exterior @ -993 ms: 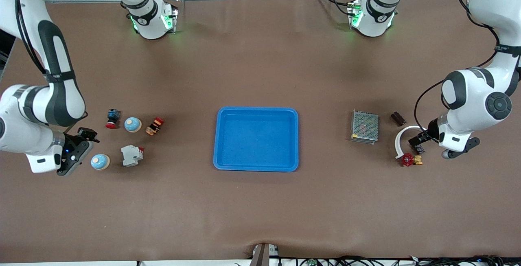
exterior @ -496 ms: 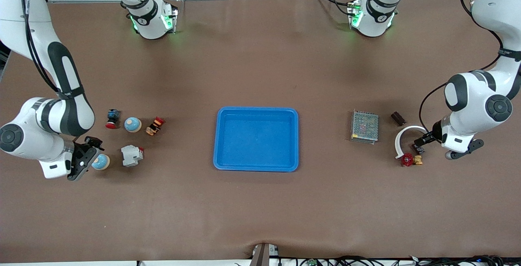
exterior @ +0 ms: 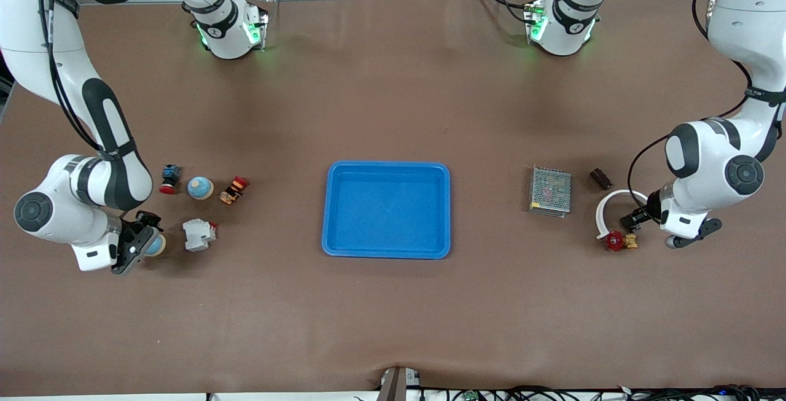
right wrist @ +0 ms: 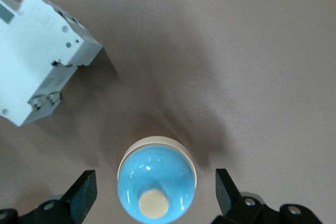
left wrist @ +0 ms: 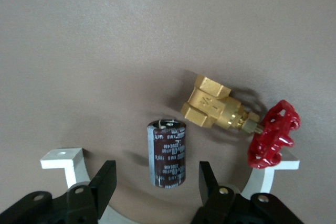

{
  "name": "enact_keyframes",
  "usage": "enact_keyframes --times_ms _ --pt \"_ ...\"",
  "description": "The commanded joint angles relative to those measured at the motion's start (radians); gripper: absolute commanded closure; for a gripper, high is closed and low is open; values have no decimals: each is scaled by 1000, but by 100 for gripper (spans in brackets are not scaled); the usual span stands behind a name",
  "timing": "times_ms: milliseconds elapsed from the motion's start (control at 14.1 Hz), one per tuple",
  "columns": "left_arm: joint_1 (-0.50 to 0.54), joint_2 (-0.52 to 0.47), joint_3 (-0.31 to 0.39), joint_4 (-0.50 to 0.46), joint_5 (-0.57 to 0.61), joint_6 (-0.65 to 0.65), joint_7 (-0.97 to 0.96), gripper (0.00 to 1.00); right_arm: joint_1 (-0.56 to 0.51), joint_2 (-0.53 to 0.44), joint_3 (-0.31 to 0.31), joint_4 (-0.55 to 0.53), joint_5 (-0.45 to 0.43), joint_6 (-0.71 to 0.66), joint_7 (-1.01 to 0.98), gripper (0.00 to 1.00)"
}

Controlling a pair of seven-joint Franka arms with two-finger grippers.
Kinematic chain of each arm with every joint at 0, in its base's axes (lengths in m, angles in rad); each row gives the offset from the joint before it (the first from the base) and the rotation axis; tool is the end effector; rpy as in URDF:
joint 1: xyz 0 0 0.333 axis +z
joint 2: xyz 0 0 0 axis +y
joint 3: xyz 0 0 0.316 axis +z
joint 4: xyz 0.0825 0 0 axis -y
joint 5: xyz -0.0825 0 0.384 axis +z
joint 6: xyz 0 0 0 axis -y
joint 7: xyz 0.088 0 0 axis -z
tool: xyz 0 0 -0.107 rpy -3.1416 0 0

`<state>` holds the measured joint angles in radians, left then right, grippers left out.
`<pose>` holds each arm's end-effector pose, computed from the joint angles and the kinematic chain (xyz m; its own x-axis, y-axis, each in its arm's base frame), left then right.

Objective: Place electrolytic capacitor and blue bell in tray
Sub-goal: 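Lower the right gripper to a blue bell while the left gripper reaches a capacitor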

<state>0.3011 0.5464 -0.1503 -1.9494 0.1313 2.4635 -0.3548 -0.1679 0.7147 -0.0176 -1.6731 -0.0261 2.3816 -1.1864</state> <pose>0.6096 0.0952 0.1968 0.9117 0.4104 -0.0212 0.4103 -0.9119 -0.0099 0.6682 -0.1244 0.1866 0.5197 0.8539 -0.0297 0.8543 -0.5198 0.0050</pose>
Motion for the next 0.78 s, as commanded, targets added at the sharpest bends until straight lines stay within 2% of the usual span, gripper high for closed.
enact_keyframes --times_ms 0,71,213,284,425,709 --pt "0 20 -3 18 4 8 8 36 -28 -1 16 -28 3 33 -19 0" --pt "-2 24 -3 18 4 9 8 41 -31 -1 18 -40 3 42 -19 0" --pt "-5 24 -3 18 4 8 8 60 -33 2 18 -48 3 44 -19 0" --pt "-7 24 -3 18 4 8 7 71 -36 8 18 -48 3 45 -19 0" --pt "-10 24 -3 18 2 8 -6 99 -45 14 19 -48 3 45 -19 0" --pt "-11 7 -9 18 4 0 -3 100 -44 15 22 -48 3 45 -19 0"
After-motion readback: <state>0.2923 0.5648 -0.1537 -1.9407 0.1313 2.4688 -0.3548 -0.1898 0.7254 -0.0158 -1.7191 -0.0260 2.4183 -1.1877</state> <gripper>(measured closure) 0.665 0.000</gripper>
